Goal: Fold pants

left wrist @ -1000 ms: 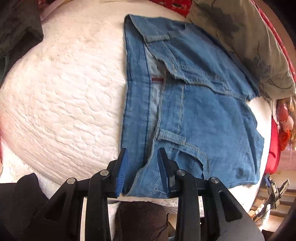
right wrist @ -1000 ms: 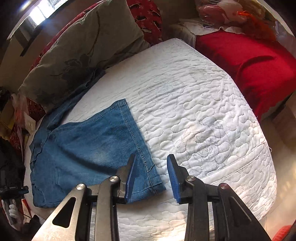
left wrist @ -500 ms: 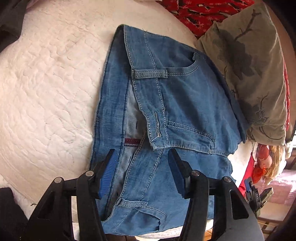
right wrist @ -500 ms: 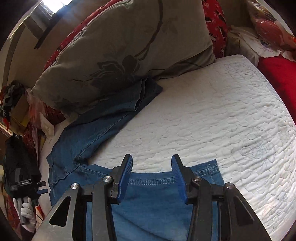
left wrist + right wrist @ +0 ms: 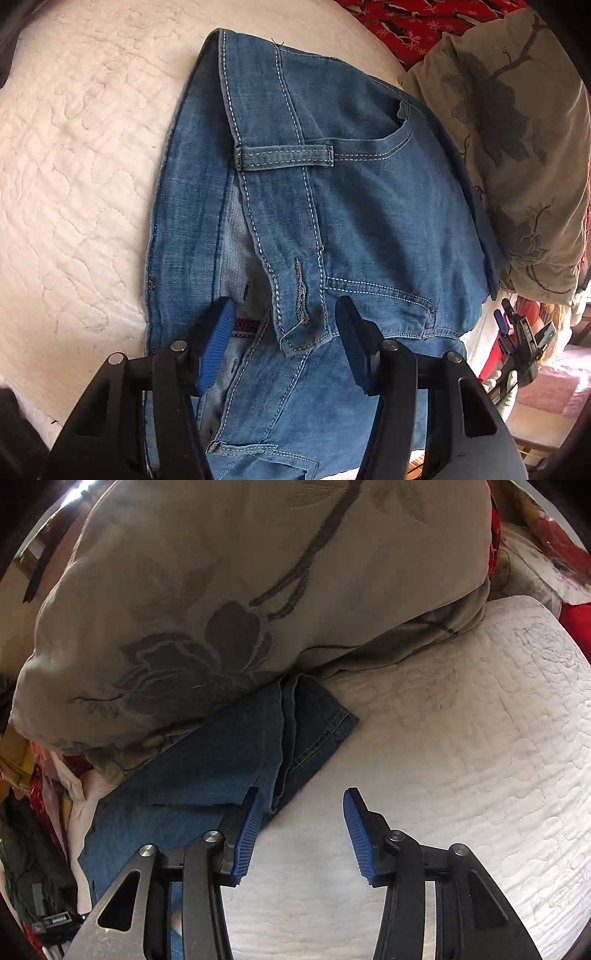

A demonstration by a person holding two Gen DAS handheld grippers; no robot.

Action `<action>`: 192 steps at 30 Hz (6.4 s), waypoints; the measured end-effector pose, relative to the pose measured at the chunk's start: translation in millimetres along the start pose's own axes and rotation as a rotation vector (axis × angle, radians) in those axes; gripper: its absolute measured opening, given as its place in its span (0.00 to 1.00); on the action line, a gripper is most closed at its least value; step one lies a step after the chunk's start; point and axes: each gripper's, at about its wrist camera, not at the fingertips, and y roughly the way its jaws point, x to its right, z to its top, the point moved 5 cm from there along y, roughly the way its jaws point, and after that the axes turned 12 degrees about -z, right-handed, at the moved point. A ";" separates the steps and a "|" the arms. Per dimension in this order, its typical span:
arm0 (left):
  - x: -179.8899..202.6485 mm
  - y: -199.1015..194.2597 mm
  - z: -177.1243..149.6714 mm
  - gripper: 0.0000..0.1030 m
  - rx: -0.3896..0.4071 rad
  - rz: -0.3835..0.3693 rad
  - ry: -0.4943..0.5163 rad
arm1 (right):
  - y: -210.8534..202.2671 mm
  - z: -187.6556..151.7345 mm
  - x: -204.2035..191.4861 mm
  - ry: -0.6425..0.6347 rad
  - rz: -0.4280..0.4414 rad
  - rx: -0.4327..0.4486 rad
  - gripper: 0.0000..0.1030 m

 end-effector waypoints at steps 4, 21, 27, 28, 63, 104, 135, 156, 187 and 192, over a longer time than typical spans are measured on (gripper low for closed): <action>2.1 1.0 -0.4 0.54 -0.004 0.012 0.020 | 20.0 11.3 4.8 0.037 -0.004 -0.010 0.47; 6.6 2.5 -0.7 0.58 0.039 0.117 0.028 | -22.2 16.8 16.1 0.188 0.318 0.098 0.03; 3.5 4.5 0.6 0.58 0.023 0.123 0.026 | 19.6 6.0 47.3 0.211 0.147 -0.071 0.09; 4.2 2.3 0.0 0.58 0.021 0.115 0.035 | 18.3 5.3 51.8 0.236 0.158 -0.068 0.11; 4.1 9.8 116.9 0.71 0.087 -0.069 -0.009 | -29.5 -12.0 -40.4 -0.269 0.091 -0.033 0.47; 39.5 -78.7 30.9 0.08 0.280 -0.049 0.130 | -130.1 -49.9 -48.7 -0.631 -0.140 0.299 0.04; -68.3 -78.3 -197.3 0.09 0.163 -0.166 -0.006 | -209.6 -193.9 171.6 -0.190 -0.095 0.137 0.25; -23.3 -13.5 -184.9 0.60 0.157 -0.145 -0.068 | -124.1 -197.8 161.0 0.445 0.334 -0.096 0.03; -66.4 -95.9 -157.7 0.57 0.128 -0.197 0.028 | -216.9 -194.6 156.3 0.021 0.154 0.040 0.38; -61.7 -78.5 -96.1 0.57 0.129 -0.198 -0.055 | -178.0 -169.3 8.6 -0.284 0.261 -0.015 0.50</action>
